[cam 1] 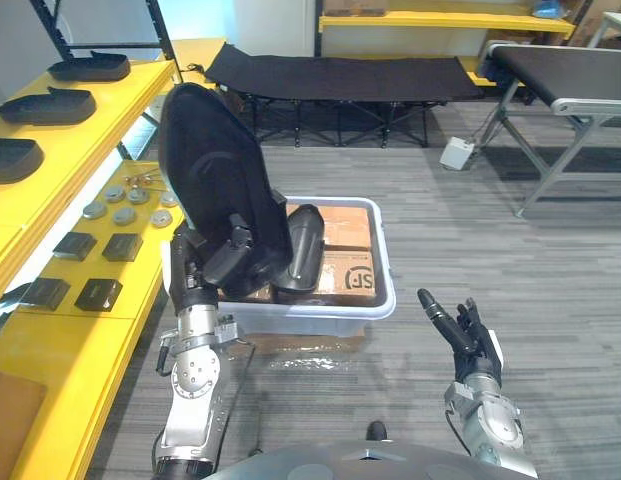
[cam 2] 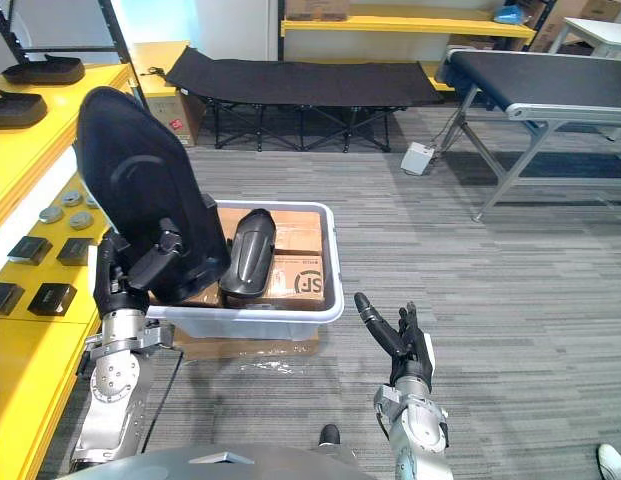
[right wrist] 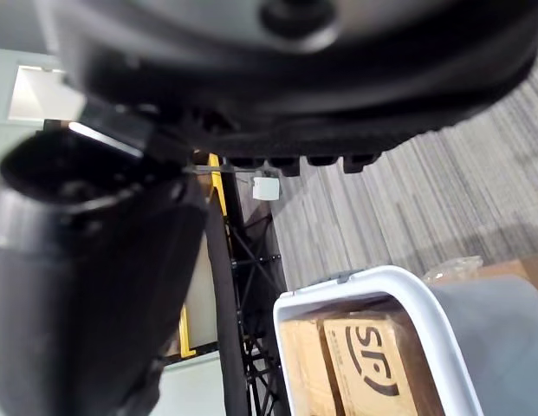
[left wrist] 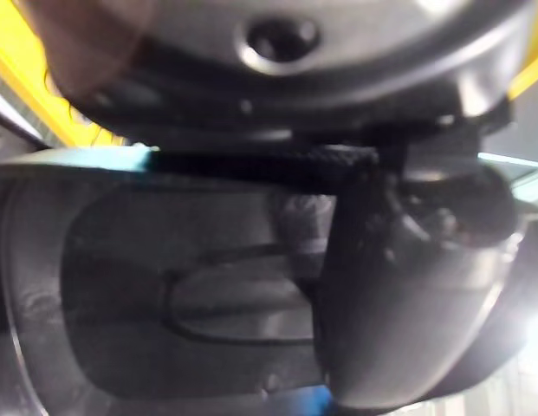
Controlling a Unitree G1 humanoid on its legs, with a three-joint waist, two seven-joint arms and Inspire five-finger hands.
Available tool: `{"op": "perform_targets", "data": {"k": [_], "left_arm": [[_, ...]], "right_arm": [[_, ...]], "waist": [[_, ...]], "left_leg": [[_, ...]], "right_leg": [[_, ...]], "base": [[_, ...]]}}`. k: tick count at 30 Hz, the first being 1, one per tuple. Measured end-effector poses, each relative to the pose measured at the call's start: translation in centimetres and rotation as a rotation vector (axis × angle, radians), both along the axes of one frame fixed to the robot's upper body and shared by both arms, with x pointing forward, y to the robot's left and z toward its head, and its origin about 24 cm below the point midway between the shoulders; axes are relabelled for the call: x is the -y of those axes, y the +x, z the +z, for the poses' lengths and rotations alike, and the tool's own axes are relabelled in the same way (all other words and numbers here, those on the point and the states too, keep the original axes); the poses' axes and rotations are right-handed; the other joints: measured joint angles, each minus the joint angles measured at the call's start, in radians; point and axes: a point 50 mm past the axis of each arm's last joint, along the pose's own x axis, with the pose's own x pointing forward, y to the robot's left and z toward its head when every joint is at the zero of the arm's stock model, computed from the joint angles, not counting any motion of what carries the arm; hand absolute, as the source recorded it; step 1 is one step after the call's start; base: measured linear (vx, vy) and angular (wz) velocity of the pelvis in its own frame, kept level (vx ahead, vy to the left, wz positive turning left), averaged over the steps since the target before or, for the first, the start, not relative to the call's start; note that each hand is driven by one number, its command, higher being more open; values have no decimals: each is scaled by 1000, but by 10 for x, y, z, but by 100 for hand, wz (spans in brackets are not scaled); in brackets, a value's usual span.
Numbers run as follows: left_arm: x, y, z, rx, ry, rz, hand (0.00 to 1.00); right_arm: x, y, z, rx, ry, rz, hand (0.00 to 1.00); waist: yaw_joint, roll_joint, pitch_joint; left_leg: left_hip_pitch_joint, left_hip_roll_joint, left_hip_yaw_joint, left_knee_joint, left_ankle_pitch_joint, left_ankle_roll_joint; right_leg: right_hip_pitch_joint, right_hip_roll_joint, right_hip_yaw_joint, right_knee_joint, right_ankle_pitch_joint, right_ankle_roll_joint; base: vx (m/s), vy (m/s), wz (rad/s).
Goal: Walk over and take three plastic housings, then place them on the shelf
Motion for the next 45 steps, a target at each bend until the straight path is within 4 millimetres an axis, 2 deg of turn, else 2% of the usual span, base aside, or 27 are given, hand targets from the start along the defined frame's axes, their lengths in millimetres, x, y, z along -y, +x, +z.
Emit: {"op": "perform_targets", "data": {"k": [2,6,8,12,13,16,17,19,22,24,26,27,28,30,32,34,35,38,40,42,45], "left_arm": [[-4,-6,5,18,4,26,0],[-22,-21,10,24,18,118,0],[-34,-33,8,3,21,201,0],[-54,-54,0,-61,34,333,0],[-59,-60,-3,-78,33,366,0],[-57,-59,-3,-78,37,334,0],[-56,-58,-3,-78,40,313,0],[-56,-58,-3,-79,44,298,0],[-53,-56,-3,-77,44,263,0],[-49,-53,-2,-73,45,221,0],[-44,-48,-1,-62,50,165,0],[-41,-43,3,-45,64,124,0],[-37,-33,9,-14,84,69,0],[-31,-22,18,30,116,4,0],[-31,-17,23,56,131,-4,0],[-32,-17,24,62,129,14,0],[-31,-17,24,63,120,24,0],[-30,-17,23,62,106,33,0],[-30,-18,22,62,101,42,0],[-31,-18,23,68,100,52,0],[-35,-20,24,78,106,73,0]], "right_arm": [[-6,3,-4,-4,15,12,100],[-33,24,-10,-10,27,135,100],[-47,37,-6,19,14,219,100],[-58,55,5,85,-11,303,100],[-57,58,8,103,-24,307,100],[-46,58,10,108,-68,294,100],[-40,58,11,105,-85,278,100],[-38,59,12,106,-93,266,100],[-45,59,11,109,-92,291,100],[-46,59,12,126,-88,301,100],[-46,60,15,150,-92,301,100],[-45,59,17,162,-93,296,100],[-41,55,18,170,-97,278,100],[-37,50,18,170,-97,260,100],[-38,50,24,204,-95,281,100],[-39,52,34,269,-95,312,100],[-39,53,40,305,-97,341,100],[-37,51,43,324,-84,361,100],[-35,51,44,327,-90,363,100],[-35,52,45,337,-86,358,100],[-37,54,50,382,-74,349,100]], "waist": [[10,4,2],[66,15,7],[96,21,11],[142,21,15],[138,20,17],[134,14,40],[138,13,49],[149,6,56],[152,-7,69],[149,-9,81],[135,-9,91],[118,-11,96],[94,-16,102],[87,-21,108],[89,-32,107],[95,-24,112],[94,-9,122],[95,11,132],[98,15,136],[103,9,139],[123,-21,155]], "left_leg": [[-13,-2,-39,0,9,2],[-22,-3,-122,1,23,5],[-25,-7,-155,10,22,4],[-61,-13,-222,39,11,8],[-77,3,-184,50,15,15],[-126,52,-10,87,58,46],[-131,51,19,79,89,40],[-134,22,11,42,117,41],[-117,-21,6,-9,130,58],[-107,-40,7,-20,128,63],[-113,-54,-3,-18,125,71],[-123,-62,-31,-13,128,76],[-135,-72,-77,-8,140,86],[-138,-72,-116,-8,153,75],[-144,-74,-127,-8,161,67],[-157,-69,-131,-7,171,59],[-163,-62,-141,-7,180,54],[-163,-42,-157,-7,191,46],[-165,-36,-163,-4,193,44],[-172,-37,-168,9,186,43],[-217,-61,-179,111,128,50]], "right_leg": [[10,-6,-41,0,-1,-1],[57,-10,-129,0,-7,1],[83,-13,-158,0,-16,3],[119,-12,-245,6,-41,3],[139,-14,-292,7,-49,6],[185,-32,-436,30,-69,23],[191,-48,-476,49,-80,35],[183,-76,-493,70,-87,41],[178,-119,-500,101,-98,52],[175,-145,-495,130,-114,48],[144,-172,-441,202,-163,19],[126,-173,-362,242,-199,-24],[119,-174,-291,277,-207,-27],[110,-175,-245,335,-220,-10],[112,-174,-246,330,-248,13],[116,-161,-241,302,-266,37],[128,-144,-236,282,-275,52],[132,-122,-242,285,-290,67],[130,-119,-247,300,-301,64],[131,-123,-253,306,-312,58],[142,-154,-266,328,-326,68]], "base": [[-5,-11,55],[-7,-15,56],[-25,-2,51],[-33,-14,70],[-31,-16,119],[-7,45,140],[22,139,122],[22,203,63],[17,155,20],[10,97,7],[5,56,22],[25,32,79],[33,23,92],[39,-22,72],[21,-108,23],[-30,-138,4],[-44,-103,9],[-92,-96,11],[-89,-61,9],[-59,-20,7],[6,40,15]]}}
